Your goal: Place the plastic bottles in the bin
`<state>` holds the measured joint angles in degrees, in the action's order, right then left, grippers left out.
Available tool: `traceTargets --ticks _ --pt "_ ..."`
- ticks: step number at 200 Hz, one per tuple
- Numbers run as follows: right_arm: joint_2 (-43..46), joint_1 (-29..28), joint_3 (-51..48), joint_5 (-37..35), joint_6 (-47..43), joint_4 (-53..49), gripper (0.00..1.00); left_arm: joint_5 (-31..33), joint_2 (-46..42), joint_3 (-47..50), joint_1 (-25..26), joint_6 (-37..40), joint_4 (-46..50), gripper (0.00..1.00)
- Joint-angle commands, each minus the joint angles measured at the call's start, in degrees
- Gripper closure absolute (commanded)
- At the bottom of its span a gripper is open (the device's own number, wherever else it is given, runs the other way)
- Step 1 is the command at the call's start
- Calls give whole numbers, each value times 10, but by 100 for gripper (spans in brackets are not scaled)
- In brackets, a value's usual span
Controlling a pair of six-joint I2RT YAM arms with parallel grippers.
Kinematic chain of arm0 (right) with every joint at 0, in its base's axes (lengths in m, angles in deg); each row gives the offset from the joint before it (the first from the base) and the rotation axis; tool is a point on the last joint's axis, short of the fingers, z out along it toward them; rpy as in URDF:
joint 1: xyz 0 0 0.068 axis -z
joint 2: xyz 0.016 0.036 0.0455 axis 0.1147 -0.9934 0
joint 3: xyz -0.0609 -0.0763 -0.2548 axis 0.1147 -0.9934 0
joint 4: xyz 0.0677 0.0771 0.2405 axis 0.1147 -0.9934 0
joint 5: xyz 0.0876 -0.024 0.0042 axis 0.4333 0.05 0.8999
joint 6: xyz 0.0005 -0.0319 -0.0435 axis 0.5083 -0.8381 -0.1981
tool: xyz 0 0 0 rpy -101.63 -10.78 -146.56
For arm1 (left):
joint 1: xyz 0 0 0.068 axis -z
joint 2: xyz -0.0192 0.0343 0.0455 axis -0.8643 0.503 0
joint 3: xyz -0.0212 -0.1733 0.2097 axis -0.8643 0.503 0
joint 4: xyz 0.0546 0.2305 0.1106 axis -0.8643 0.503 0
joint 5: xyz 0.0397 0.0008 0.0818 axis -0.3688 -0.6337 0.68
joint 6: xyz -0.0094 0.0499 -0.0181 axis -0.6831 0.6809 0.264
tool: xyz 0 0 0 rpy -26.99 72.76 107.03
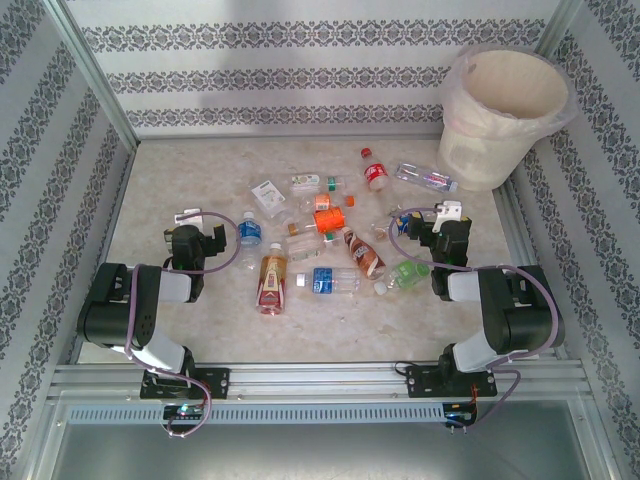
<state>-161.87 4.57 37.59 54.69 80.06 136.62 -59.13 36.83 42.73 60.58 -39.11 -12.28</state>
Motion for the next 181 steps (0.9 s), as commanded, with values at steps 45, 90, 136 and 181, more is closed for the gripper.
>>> traceTargets --ticks 45,90,136,181 --pt "141 -3 30 -16 17 -175 2 -1 -115 -44 5 -5 131 0" --pt "221 -6 109 -30 174 -429 2 59 -198 -114 5 -118 309 0" --pt "295 -9 142 2 384 -685 2 50 -246 -178 5 -314 515 0" --pt "323 -40 151 39 481 -821 2 -6 -250 -202 5 -391 623 0"
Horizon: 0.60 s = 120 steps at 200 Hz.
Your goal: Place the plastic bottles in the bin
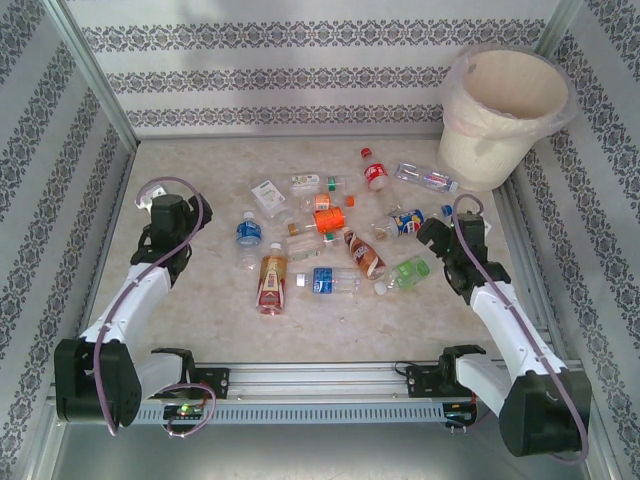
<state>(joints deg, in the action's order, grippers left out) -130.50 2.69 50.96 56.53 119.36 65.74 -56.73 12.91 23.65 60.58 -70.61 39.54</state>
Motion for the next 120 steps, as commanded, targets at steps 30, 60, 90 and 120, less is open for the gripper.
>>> traceTargets --ticks 30,60,90,120 --pt "-55 -75 59 -19 121 -143 2 -88 17 -27 5 -92 119 1" --pt "-159 -88 110 -42 178 -181 2 -143 46 -40 5 -96 121 0" --pt "-218 -90 119 -34 228 -156 2 -141 57 -34 5 -98 124 0" --pt "-259 -92 127 -32 245 -158 2 -137 73 -40 5 -100 132 0"
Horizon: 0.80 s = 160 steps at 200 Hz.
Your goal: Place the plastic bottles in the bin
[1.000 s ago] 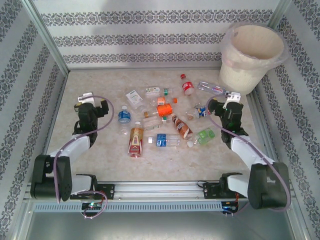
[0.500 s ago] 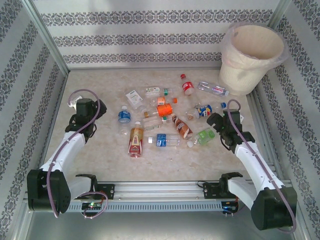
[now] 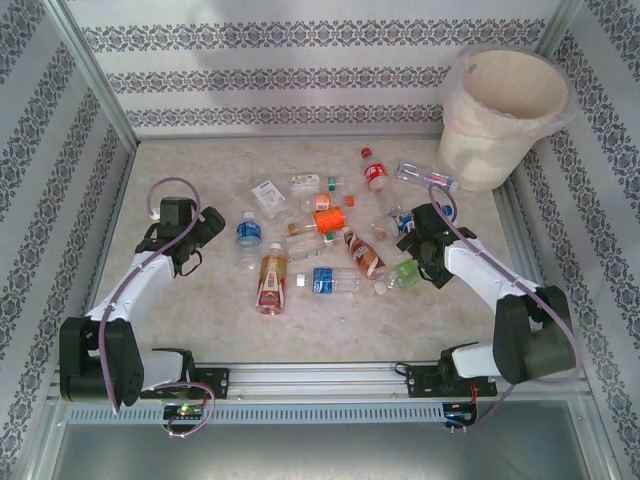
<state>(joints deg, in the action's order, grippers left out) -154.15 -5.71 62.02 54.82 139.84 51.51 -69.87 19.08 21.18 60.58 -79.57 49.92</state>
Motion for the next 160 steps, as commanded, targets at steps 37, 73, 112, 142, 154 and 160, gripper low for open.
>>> traceTargets --ticks 37,73,112,142,154,160 --pt "-61 -8 0 0 52 18 10 3 14 -14 5 -16 30 0" --pt "-71 -8 -11 0 53 37 20 -11 16 -22 5 -11 23 1" --pt "-17 -1 -41 -28 48 53 37 -22 16 -42 5 -34 39 1" --pt "49 1 -58 -61 33 73 49 -35 17 -50 5 -46 41 0" --pt "77 2 -55 -84 25 74 53 -33 13 -47 5 -53 37 0" --pt "91 4 -51 -92 19 77 54 -32 12 -45 5 -56 34 1"
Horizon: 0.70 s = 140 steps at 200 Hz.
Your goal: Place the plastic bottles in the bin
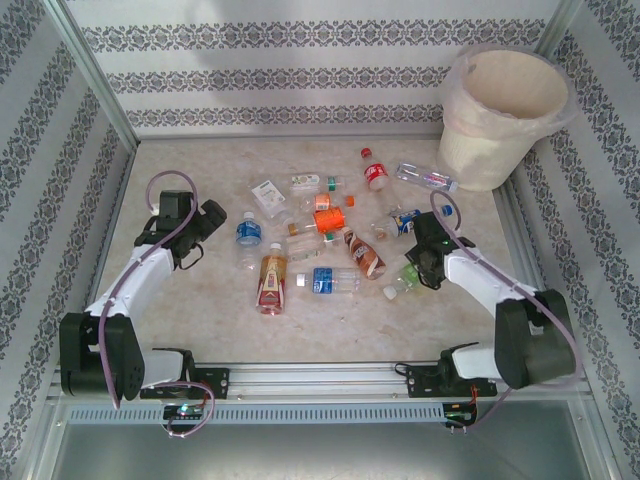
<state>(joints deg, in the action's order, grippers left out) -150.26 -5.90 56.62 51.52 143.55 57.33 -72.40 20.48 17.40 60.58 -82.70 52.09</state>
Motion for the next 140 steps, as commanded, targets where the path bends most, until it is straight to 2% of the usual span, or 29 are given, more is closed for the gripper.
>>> traceTargets --ticks 1,23,59,79,101,140 --pt "55 6 3 -60 -18 20 54 -7 -2 -8 5 -26 12 1" --pt "96 18 28 -66 -52 63 56 -14 1 -9 5 -34 11 0" --pt "124 59 84 -47 -124 204 57 -45 -1 3 5 -19 -23 0" --pt "100 88 127 -15 -175 289 58 -50 -13 20 5 -17 -42 1" --pt "56 122 196 21 -206 347 58 -90 -14 25 5 -8 -50 1" --pt "-43 162 350 52 -257 397 57 -142 -14 55 5 -17 -105 0"
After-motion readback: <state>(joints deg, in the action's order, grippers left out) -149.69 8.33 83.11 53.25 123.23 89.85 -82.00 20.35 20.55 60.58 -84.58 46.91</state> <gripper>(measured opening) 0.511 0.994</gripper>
